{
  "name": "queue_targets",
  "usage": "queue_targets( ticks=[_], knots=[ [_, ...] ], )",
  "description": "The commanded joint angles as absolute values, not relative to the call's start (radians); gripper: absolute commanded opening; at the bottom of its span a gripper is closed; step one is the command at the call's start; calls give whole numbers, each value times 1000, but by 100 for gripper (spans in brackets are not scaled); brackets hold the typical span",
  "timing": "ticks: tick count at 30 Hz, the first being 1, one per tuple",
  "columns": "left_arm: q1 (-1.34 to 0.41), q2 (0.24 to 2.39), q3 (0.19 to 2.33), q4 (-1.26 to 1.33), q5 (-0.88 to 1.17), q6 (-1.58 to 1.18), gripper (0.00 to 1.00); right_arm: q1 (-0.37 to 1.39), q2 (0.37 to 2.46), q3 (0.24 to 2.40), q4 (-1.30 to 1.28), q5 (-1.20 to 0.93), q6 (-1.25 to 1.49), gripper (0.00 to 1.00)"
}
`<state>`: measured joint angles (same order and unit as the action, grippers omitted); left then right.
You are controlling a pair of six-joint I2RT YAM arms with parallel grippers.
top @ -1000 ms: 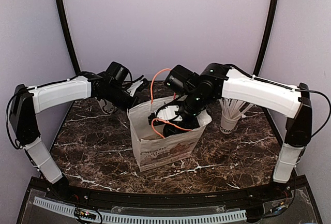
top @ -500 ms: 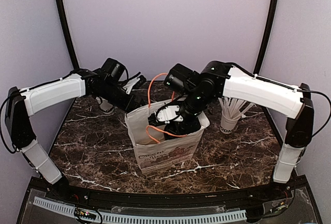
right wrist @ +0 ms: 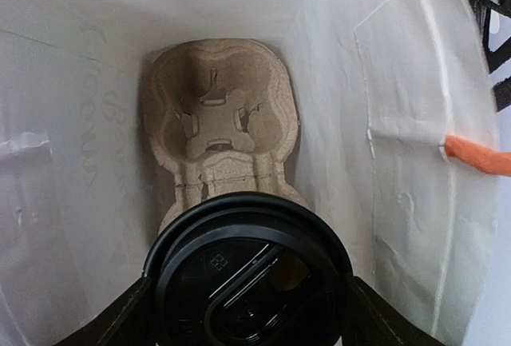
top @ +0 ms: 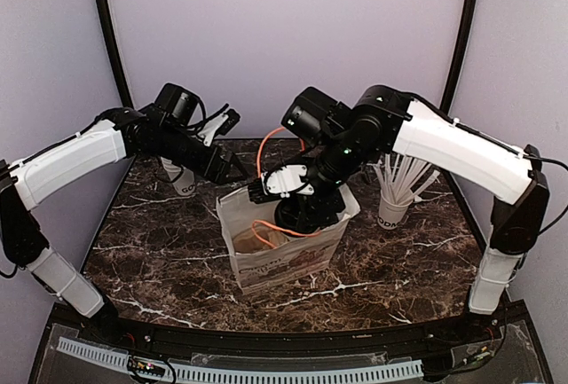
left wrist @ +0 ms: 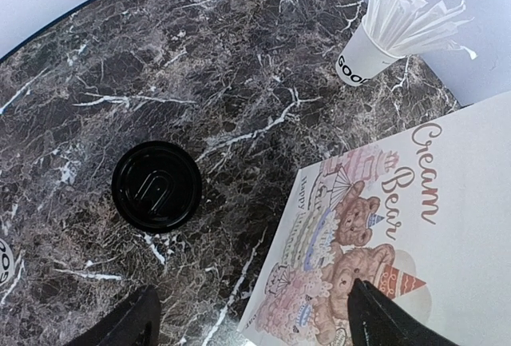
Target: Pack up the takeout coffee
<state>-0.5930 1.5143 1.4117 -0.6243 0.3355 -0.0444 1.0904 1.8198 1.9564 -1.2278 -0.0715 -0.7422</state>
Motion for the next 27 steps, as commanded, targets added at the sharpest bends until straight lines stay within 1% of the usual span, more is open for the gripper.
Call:
queue_targets(
  ticks=[1, 16, 23, 27],
  knots=[
    [-594, 1431, 1452, -659, 309, -32, 84, 1101, 1789, 2049, -1228, -57, -732, 77],
    [-594, 1414, 1411, -627, 324, -22, 84, 1104, 1774, 1974, -1228, -46, -747, 70],
    [-591, 1439, 1371, -581, 311, -14, 85, 1147, 1643, 1782, -1177, 25, -808, 64],
    [-578, 1527, 1332, -492, 330, -32, 85, 1165, 1577, 1663, -1125, 58, -860, 63]
  ],
)
